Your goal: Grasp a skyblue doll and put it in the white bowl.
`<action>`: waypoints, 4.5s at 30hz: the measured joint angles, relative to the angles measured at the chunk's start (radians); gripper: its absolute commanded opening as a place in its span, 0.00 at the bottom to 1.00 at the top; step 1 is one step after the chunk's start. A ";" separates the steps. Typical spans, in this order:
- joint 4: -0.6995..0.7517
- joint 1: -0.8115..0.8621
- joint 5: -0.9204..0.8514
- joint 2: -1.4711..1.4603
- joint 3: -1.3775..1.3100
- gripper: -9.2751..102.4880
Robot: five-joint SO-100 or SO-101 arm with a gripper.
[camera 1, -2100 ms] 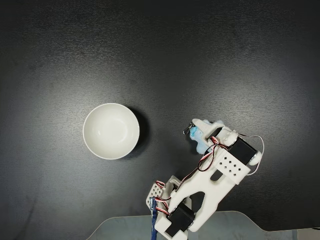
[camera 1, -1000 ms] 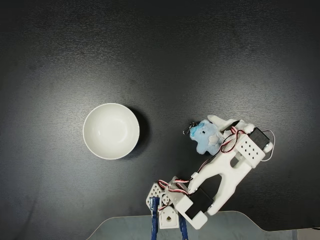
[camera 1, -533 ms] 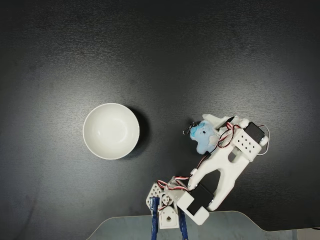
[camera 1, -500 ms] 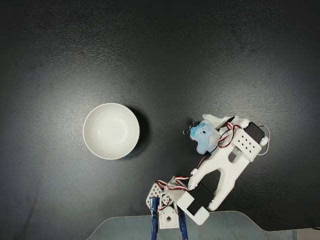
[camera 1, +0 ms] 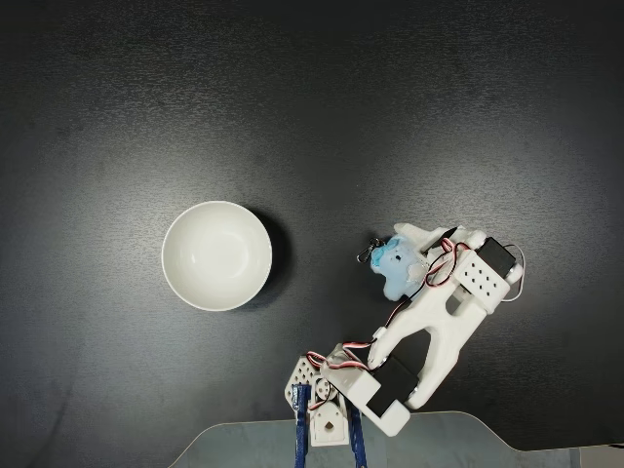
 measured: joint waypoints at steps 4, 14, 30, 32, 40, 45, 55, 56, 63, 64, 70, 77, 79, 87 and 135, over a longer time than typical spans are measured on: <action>0.000 0.000 0.000 -0.038 0.000 0.53; -0.002 0.000 0.000 -0.138 0.000 0.53; -0.002 -0.009 -0.005 -0.173 0.000 0.23; -0.002 -0.011 -0.008 -0.172 -0.002 0.08; 0.008 -0.012 -0.012 -0.170 -0.003 0.07; 0.003 -0.012 -0.012 -0.158 -0.012 0.07; -0.109 -0.008 0.012 -0.035 -0.152 0.07; -0.109 -0.008 0.025 -0.023 -0.152 0.07; -0.103 -0.115 0.342 0.258 -0.152 0.07; -0.094 -0.163 0.414 0.308 -0.152 0.07; 0.035 -0.560 0.773 0.502 -0.152 0.07; 0.175 -1.104 0.996 0.546 -0.152 0.07; 0.198 -1.198 1.042 0.546 -0.152 0.07; 0.218 -1.445 1.150 0.546 -0.152 0.07; -0.233 -1.483 1.186 0.480 0.379 0.07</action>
